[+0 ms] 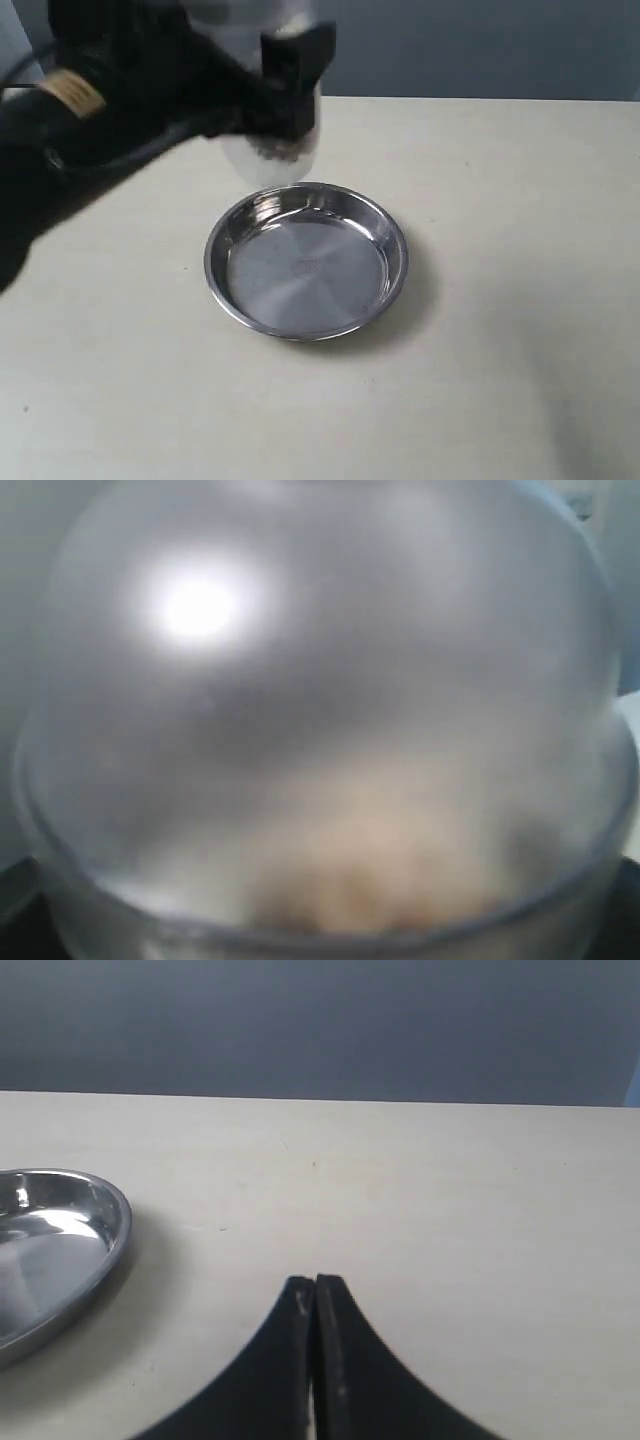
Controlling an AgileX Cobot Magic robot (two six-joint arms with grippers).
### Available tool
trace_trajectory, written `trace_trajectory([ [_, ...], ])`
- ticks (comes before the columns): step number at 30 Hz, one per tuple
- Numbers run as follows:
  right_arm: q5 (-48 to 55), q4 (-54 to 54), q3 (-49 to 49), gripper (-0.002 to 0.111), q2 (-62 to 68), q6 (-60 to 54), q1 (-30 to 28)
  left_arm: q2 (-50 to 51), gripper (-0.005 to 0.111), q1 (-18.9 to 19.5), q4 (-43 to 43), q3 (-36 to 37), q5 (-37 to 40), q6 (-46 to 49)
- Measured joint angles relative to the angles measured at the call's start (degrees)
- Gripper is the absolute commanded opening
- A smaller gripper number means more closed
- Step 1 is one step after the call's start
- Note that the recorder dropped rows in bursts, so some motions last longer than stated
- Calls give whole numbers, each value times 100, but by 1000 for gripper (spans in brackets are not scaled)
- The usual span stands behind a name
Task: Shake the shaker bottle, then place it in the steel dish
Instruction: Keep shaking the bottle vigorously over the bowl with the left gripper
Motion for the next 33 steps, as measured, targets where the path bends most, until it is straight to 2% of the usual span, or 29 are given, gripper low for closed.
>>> trace_trajectory([
  [2, 0, 0, 0, -1, 0, 0, 0, 261, 0, 12, -270, 233, 229, -389],
  [4, 0, 0, 0, -1, 0, 0, 0, 216, 0, -163, 268, 241, 420, -633],
  [7, 0, 0, 0, -1, 0, 0, 0, -68, 0, -316, 1132, 29, 312, -602],
  [10, 0, 0, 0, -1, 0, 0, 0, 294, 0, -204, 521, 333, 6, -450],
  [12, 0, 0, 0, -1, 0, 0, 0, 680, 0, -181, 93, 607, 101, -527],
  [13, 0, 0, 0, -1, 0, 0, 0, 761, 0, -222, 165, 674, 142, -603],
  [18, 0, 0, 0, -1, 0, 0, 0, -31, 0, -436, 1362, 157, -435, -601],
  [21, 0, 0, 0, -1, 0, 0, 0, 72, 0, -222, 656, 250, -669, -457],
  [23, 0, 0, 0, -1, 0, 0, 0, 348, 0, -128, 131, 426, -468, -646],
  [24, 0, 0, 0, -1, 0, 0, 0, 373, 0, -128, 203, 454, -357, -770],
  [27, 0, 0, 0, -1, 0, 0, 0, -24, 0, -247, 1491, 81, -386, -834],
  [29, 0, 0, 0, -1, 0, 0, 0, -291, 0, -247, 1751, -244, -385, -618],
  [31, 0, 0, 0, -1, 0, 0, 0, -243, 0, -63, 1290, -228, -164, -334],
  [33, 0, 0, 0, -1, 0, 0, 0, 235, 0, 75, 707, 138, -14, -362],
])
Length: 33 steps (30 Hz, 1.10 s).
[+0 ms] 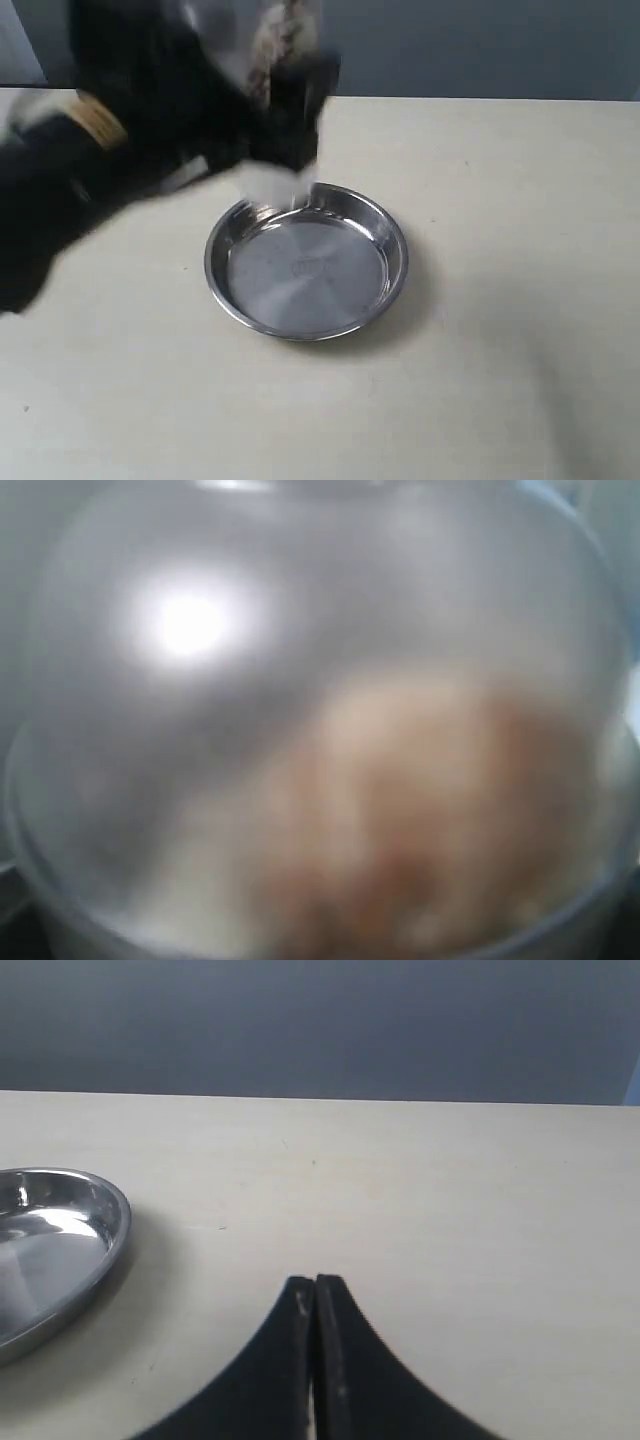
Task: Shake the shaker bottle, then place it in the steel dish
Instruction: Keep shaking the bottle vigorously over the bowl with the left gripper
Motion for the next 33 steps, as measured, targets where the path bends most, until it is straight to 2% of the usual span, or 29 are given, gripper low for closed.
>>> trace_trajectory([
  [2, 0, 0, 0, -1, 0, 0, 0, 575, 0, -17, -231, 411, 405, -265],
  [4, 0, 0, 0, -1, 0, 0, 0, 598, 0, -165, 254, 468, 564, -496],
  [7, 0, 0, 0, -1, 0, 0, 0, 52, 0, -305, 975, -34, 340, -596],
  [9, 0, 0, 0, -1, 0, 0, 0, -178, 0, -300, 880, -244, 3, -445],
  [13, 0, 0, 0, -1, 0, 0, 0, 7, 0, -162, 149, -62, -277, -321],
  [18, 0, 0, 0, -1, 0, 0, 0, -372, 0, -300, 960, -429, -408, -395],
  [21, 0, 0, 0, -1, 0, 0, 0, -590, 0, -223, 619, -627, -578, -8],
  [25, 0, 0, 0, -1, 0, 0, 0, -468, 0, -74, -119, -613, -210, 207],
  [33, 0, 0, 0, -1, 0, 0, 0, -378, 0, -74, -359, -591, 155, 219],
])
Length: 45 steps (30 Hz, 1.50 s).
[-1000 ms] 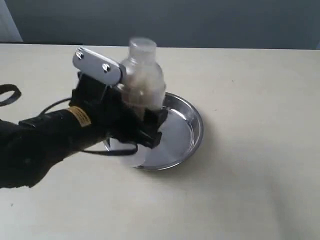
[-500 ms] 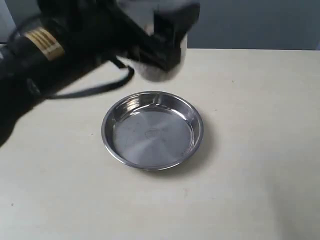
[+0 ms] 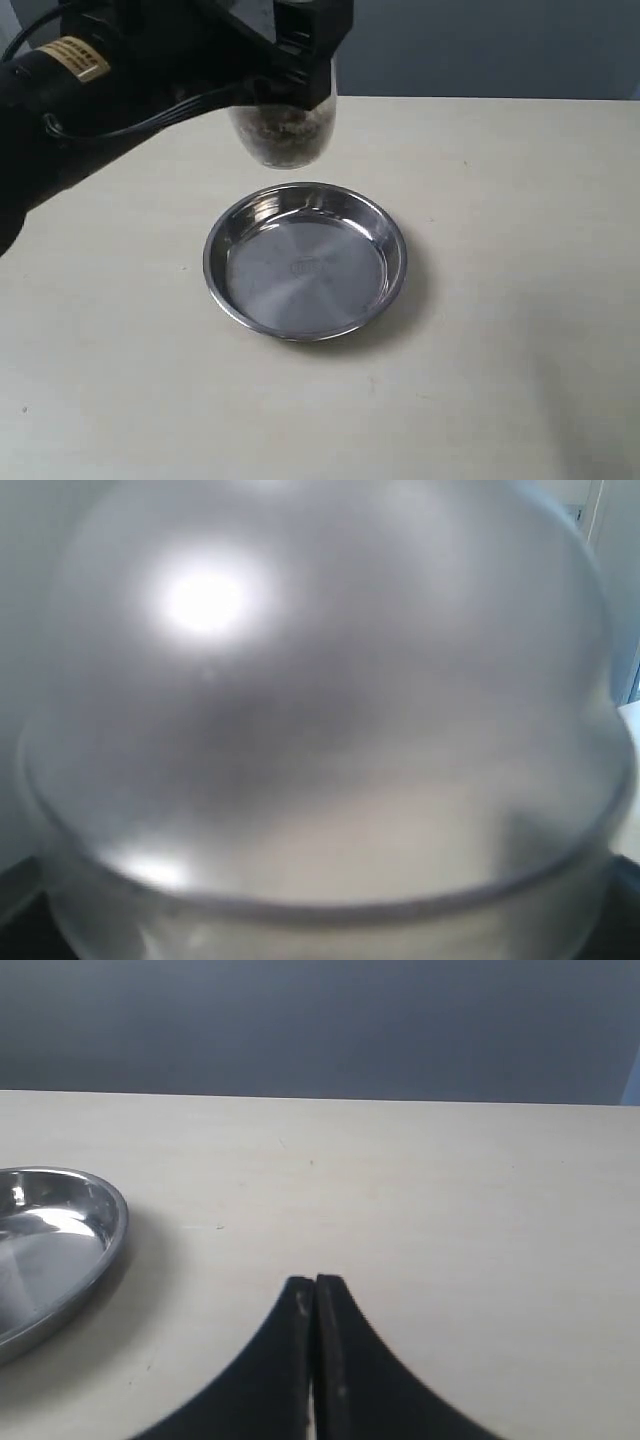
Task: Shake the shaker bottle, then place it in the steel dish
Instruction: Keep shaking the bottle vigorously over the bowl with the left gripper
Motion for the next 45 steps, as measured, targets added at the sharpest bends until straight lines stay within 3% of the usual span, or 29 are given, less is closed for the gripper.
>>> trace_trajectory([
  [7, 0, 0, 0, -1, 0, 0, 0, 309, 0, 0, -32, 0, -39, -9],
  [10, 0, 0, 0, -1, 0, 0, 0, 329, 0, 0, 434, -74, -421, -9],
  [14, 0, 0, 0, -1, 0, 0, 0, -46, 0, 32, 1069, -468, -215, 28],
  [18, 0, 0, 0, -1, 0, 0, 0, 479, 0, 374, 518, 101, -149, -149],
  [19, 0, 0, 0, -1, 0, 0, 0, 913, 0, 390, 390, 422, 306, -493],
  [21, 0, 0, 0, -1, 0, 0, 0, 818, 0, 238, 820, 424, 550, -767],
  [25, 0, 0, 0, -1, 0, 0, 0, 85, 0, 106, 1698, -238, 116, -836],
  [28, 0, 0, 0, -1, 0, 0, 0, 177, 0, 329, 1216, -103, 40, -950],
  [31, 0, 0, 0, -1, 0, 0, 0, 570, 0, 360, 878, 172, 715, -1155],
  [34, 0, 0, 0, -1, 0, 0, 0, 3, 0, 131, 1910, -359, 708, -1114],
  [37, 0, 0, 0, -1, 0, 0, 0, 260, 0, 351, 1331, 10, 479, -1112],
  [38, 0, 0, 0, -1, 0, 0, 0, 612, 0, 334, 1055, 345, 826, -1230],
  [40, 0, 0, 0, -1, 0, 0, 0, 510, 0, 36, 1520, 310, 963, -1318],
  [42, 0, 0, 0, -1, 0, 0, 0, -97, 0, -77, 2083, -214, 440, -1110],
  [45, 0, 0, 0, -1, 0, 0, 0, 92, 0, 203, 1019, 5, 608, -880],
])
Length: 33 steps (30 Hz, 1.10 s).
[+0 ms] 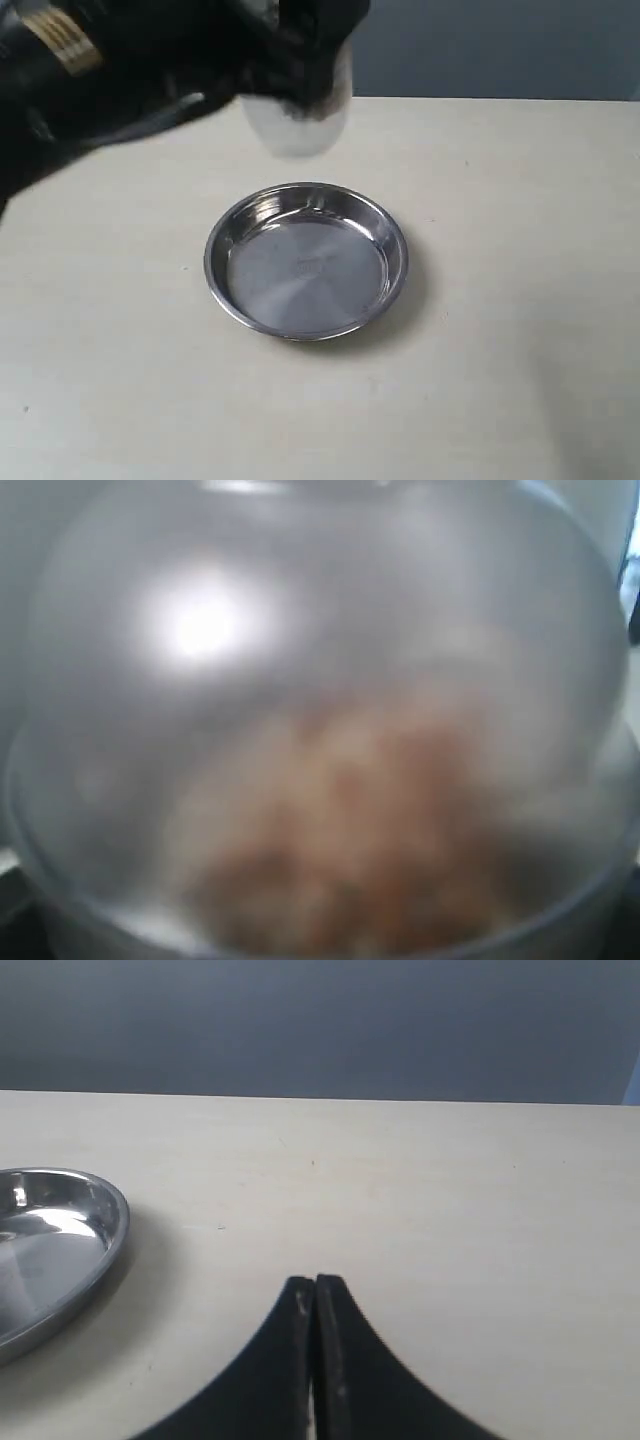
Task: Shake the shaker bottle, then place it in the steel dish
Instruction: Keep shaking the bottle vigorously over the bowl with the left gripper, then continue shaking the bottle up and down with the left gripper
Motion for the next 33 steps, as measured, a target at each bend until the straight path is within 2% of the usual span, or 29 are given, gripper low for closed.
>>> trace_trajectory([
  [1, 0, 0, 0, -1, 0, 0, 0, 277, 0, 61, -482, 143, 543, 15],
  [3, 0, 0, 0, -1, 0, 0, 0, 172, 0, 61, -485, -94, 1182, 62],
  [5, 0, 0, 0, -1, 0, 0, 0, -189, 0, 89, -198, -449, 820, 376],
  [7, 0, 0, 0, -1, 0, 0, 0, -74, 0, 222, -232, -234, 392, 419],
  [10, 0, 0, 0, -1, 0, 0, 0, 302, 0, 194, -231, -37, 762, 238],
  [12, 0, 0, 0, -1, 0, 0, 0, 83, 0, 25, 363, -366, 743, 227],
  [13, 0, 0, 0, -1, 0, 0, 0, -263, 0, -25, 812, -805, 499, 269],
  [15, 0, 0, 0, -1, 0, 0, 0, -441, 0, 110, 854, -984, 468, 321],
  [18, 0, 0, 0, -1, 0, -10, 0, -72, 0, 431, 214, -380, 460, 201],
  [21, 0, 0, 0, -1, 0, -10, 0, 643, 0, 446, -149, 215, 909, -38],
  [24, 0, 0, 0, -1, 0, -10, 0, 325, 0, 279, 443, -17, 1073, -101],
  [27, 0, 0, 0, -1, 0, -10, 0, -158, 0, 247, 894, -452, 471, -101],
  [30, 0, 0, 0, -1, 0, -10, 0, 56, 0, 471, 417, -102, -2, -156],
  [33, 0, 0, 0, -1, 0, -1, 0, 626, 0, 560, -53, 264, 525, -336],
])
